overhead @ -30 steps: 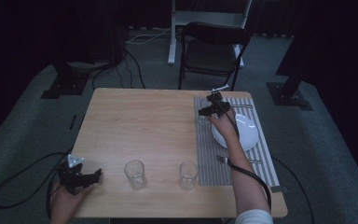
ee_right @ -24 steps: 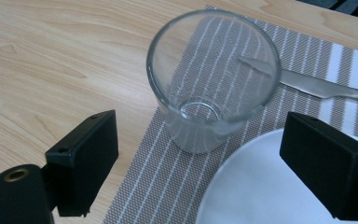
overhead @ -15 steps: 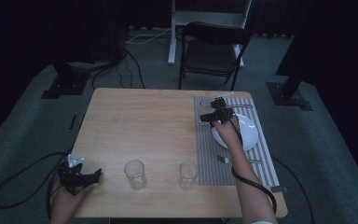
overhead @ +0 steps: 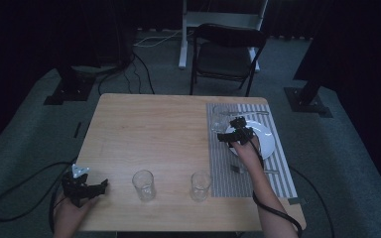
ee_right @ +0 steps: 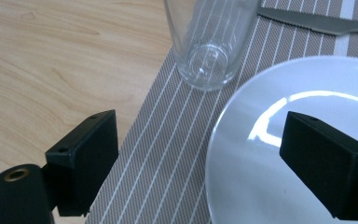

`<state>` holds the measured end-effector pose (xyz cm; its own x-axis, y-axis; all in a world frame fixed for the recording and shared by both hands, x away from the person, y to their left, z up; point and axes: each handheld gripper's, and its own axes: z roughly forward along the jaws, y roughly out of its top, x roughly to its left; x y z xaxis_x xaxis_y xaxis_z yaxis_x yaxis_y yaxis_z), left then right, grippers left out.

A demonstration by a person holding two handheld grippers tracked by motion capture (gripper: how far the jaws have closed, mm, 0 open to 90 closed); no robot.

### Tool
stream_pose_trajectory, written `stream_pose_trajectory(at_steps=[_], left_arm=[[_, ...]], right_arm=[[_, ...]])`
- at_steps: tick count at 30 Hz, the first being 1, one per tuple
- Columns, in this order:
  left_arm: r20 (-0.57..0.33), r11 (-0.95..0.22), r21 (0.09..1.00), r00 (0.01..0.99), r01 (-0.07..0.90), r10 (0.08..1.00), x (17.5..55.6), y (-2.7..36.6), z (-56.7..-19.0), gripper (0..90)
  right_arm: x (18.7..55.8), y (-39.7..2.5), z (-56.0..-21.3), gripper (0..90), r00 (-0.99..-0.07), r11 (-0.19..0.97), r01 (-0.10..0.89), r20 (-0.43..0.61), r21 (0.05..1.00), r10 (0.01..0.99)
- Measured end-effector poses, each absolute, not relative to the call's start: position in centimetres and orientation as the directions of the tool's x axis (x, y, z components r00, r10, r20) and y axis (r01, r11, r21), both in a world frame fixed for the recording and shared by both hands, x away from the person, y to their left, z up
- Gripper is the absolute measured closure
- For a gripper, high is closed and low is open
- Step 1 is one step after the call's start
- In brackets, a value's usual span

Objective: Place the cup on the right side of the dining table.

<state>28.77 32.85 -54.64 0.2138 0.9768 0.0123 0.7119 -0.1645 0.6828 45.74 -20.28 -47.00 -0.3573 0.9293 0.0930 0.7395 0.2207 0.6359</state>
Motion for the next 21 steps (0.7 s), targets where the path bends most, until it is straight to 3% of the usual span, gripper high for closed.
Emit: stream_pose_trajectory(at_steps=[21], left_arm=[[0.012, -0.165, 0.682, 0.214, 0.712, 0.977, 28.8, 32.8, -54.6, 0.2]], right_arm=[[38.3, -23.2, -48.5, 11.3, -0.366, 0.197, 0.691, 0.101, 0.696, 0.925]])
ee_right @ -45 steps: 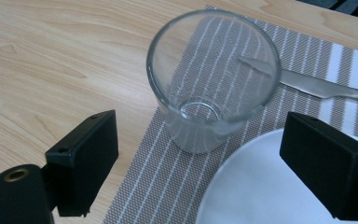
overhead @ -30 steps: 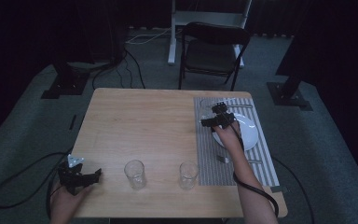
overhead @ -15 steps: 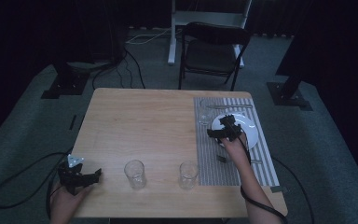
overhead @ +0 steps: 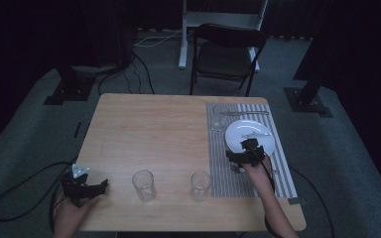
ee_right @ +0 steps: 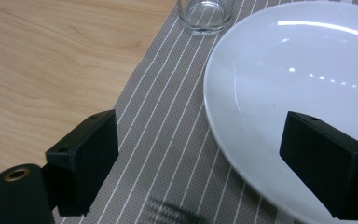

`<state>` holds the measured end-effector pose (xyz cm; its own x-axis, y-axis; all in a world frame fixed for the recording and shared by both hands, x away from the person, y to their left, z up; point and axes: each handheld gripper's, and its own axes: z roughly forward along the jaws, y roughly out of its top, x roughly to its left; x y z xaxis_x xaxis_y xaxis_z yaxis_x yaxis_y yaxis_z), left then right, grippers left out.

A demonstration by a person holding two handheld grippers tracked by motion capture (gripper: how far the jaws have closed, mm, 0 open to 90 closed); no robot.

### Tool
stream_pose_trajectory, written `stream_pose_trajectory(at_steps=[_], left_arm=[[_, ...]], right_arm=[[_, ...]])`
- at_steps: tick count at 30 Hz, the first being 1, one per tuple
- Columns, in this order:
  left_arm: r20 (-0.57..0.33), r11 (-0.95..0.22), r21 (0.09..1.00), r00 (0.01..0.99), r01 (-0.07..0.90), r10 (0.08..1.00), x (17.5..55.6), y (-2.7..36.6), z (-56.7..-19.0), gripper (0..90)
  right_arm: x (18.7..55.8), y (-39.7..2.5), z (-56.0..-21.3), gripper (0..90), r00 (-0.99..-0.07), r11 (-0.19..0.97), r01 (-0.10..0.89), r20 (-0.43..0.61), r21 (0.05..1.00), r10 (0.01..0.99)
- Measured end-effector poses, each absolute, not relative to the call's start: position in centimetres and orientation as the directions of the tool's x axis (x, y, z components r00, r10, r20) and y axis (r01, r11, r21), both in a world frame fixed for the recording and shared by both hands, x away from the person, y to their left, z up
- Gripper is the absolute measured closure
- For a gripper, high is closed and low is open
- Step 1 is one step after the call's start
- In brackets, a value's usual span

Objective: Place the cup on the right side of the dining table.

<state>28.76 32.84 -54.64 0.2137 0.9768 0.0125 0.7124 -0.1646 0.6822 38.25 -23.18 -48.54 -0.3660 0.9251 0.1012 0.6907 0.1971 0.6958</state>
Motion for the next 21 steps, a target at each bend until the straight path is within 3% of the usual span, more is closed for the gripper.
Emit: stream_pose_trajectory(at_steps=[21], left_arm=[[0.011, -0.163, 0.682, 0.213, 0.713, 0.977, 28.8, 32.8, -54.6, 0.2]], right_arm=[[31.5, -25.9, -51.3, 11.3, -0.341, 0.182, 0.675, 0.084, 0.715, 0.936]])
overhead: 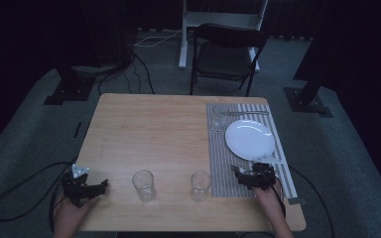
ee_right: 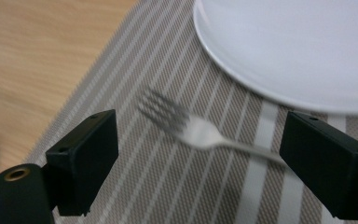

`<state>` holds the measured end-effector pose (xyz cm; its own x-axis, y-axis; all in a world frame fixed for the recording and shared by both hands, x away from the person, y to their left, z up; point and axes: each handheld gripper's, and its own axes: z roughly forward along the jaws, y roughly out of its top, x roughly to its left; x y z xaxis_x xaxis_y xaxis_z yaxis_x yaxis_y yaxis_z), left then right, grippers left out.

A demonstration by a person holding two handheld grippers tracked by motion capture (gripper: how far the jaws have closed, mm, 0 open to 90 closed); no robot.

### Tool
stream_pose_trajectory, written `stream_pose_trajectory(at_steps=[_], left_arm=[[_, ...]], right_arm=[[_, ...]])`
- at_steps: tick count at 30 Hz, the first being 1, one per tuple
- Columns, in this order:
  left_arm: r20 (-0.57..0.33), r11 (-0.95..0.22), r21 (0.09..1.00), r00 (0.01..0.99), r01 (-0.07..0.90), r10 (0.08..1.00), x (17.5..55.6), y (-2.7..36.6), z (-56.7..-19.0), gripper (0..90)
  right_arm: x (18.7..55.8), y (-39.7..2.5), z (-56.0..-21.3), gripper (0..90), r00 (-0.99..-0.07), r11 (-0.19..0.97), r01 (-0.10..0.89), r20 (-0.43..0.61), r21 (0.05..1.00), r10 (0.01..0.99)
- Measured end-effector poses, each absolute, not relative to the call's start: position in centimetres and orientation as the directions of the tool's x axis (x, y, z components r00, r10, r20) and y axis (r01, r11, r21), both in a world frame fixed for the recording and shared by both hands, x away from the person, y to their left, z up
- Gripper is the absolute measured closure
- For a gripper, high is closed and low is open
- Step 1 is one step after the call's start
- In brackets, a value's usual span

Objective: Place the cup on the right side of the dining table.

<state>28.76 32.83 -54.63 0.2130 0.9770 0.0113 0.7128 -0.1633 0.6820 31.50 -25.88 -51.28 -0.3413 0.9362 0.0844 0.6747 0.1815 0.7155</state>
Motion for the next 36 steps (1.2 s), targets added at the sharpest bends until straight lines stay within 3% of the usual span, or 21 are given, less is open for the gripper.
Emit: stream_pose_trajectory(at_steps=[20, 30, 36], left_arm=[[0.011, -0.163, 0.682, 0.213, 0.713, 0.977, 28.8, 32.8, -54.6, 0.2], [0.011, -0.163, 0.682, 0.213, 0.713, 0.977, 28.8, 32.8, -54.6, 0.2], [0.011, -0.163, 0.682, 0.213, 0.713, 0.977, 28.8, 32.8, -54.6, 0.2]], right_arm=[[27.8, -30.2, -53.8, 11.3, -0.226, 0.145, 0.669, 0.014, 0.729, 0.974], [26.4, -32.8, -55.0, 11.3, -0.131, 0.062, 0.681, 0.038, 0.73, 0.991], [26.2, -33.1, -55.0, 11.3, -0.123, 0.052, 0.673, 0.043, 0.738, 0.991]])
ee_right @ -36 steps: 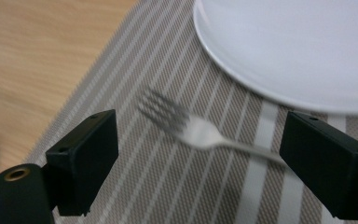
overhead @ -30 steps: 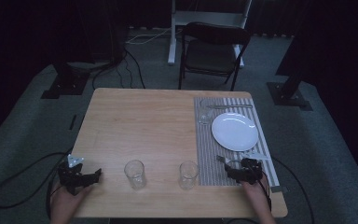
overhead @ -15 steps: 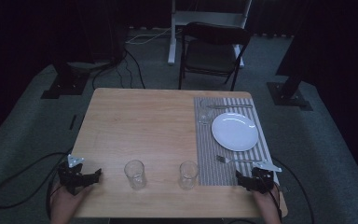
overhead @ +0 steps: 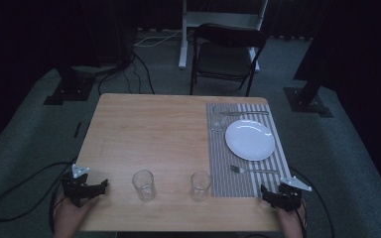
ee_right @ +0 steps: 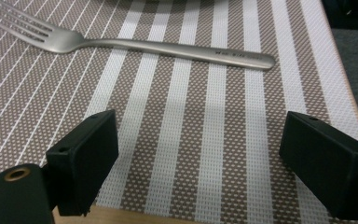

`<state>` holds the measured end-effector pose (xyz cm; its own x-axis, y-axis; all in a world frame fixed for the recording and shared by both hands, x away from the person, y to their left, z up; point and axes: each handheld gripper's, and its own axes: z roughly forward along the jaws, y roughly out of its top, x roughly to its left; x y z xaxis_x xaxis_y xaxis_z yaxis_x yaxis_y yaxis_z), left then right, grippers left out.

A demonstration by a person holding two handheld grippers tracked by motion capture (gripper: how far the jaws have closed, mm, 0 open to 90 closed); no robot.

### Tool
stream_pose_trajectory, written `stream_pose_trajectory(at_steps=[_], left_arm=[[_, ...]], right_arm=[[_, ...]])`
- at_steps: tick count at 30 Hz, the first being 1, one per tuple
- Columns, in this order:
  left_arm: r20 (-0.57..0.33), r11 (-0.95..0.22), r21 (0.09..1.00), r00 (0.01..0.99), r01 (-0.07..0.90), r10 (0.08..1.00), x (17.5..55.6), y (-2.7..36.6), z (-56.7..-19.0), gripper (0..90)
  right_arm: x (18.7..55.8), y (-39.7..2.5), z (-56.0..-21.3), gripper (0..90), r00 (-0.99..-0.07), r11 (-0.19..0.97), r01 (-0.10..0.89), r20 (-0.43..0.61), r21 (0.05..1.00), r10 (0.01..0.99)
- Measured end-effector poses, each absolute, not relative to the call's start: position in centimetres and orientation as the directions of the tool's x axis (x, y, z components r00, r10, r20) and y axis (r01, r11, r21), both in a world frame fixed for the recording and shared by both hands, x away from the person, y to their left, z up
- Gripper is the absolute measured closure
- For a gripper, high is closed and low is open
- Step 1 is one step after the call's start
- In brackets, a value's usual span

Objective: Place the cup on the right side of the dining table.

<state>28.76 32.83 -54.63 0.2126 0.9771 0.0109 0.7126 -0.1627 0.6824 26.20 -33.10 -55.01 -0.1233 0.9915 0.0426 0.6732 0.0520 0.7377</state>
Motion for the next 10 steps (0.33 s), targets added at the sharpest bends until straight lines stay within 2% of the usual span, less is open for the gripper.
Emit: stream_pose_trajectory(at_steps=[10], left_arm=[[0.013, -0.156, 0.681, 0.201, 0.715, 0.979, 28.8, 32.76, -54.62, 0.2]], right_arm=[[26.14, -33.26, -55.0, 11.3, -0.114, 0.033, 0.674, 0.06, 0.738, 0.992]])
